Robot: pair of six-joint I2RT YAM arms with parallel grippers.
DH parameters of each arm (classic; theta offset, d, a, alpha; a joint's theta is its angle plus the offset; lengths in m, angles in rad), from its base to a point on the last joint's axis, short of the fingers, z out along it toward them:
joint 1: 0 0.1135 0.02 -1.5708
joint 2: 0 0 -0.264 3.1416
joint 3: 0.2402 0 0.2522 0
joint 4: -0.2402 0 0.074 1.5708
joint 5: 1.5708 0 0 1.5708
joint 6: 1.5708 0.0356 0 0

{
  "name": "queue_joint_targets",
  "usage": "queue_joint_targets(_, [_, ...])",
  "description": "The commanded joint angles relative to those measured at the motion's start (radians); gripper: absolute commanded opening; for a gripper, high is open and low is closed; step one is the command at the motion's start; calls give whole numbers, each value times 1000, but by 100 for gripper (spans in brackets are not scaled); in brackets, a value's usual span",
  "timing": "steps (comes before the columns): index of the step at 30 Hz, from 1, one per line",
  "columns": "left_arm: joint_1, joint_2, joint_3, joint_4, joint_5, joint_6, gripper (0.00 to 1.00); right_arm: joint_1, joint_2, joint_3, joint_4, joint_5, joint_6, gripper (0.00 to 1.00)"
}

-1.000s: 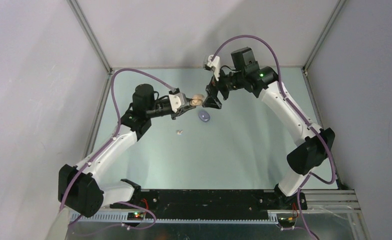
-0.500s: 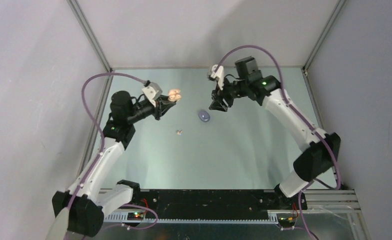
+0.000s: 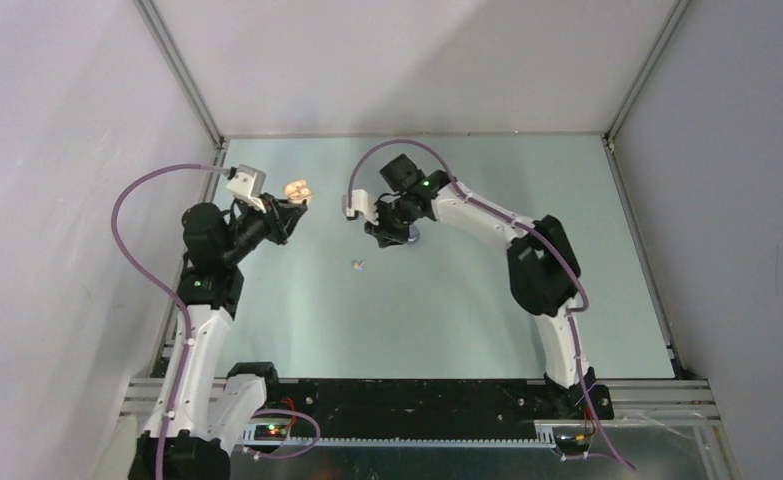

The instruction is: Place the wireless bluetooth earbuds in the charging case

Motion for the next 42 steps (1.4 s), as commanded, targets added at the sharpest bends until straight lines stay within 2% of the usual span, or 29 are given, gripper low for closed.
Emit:
queue_joint_targets(1, [53,-44,5,-12,-28,-73,0,30,106,133,84,182,63,22])
queue_joint_targets(5, [72,-62,10,-41,-39,-83,0,56,185,167,165,275,78,22])
queue_joint_targets(10, [88,-77,25,-66,-37,-84,0,82,239,169,234,322,51,21])
queue_joint_targets(21, [98,-104,-5,-33,-53,-125,0,135,288,171,242,353,9,23])
queue_joint_targets(32, [100,-119,-23,-15,-51,-129,0,170,290,158,195,353,-7,23])
queue_joint_targets(42, [100,-121,-44,31,-45,-145,0,209,194,28,178,357,-14,23])
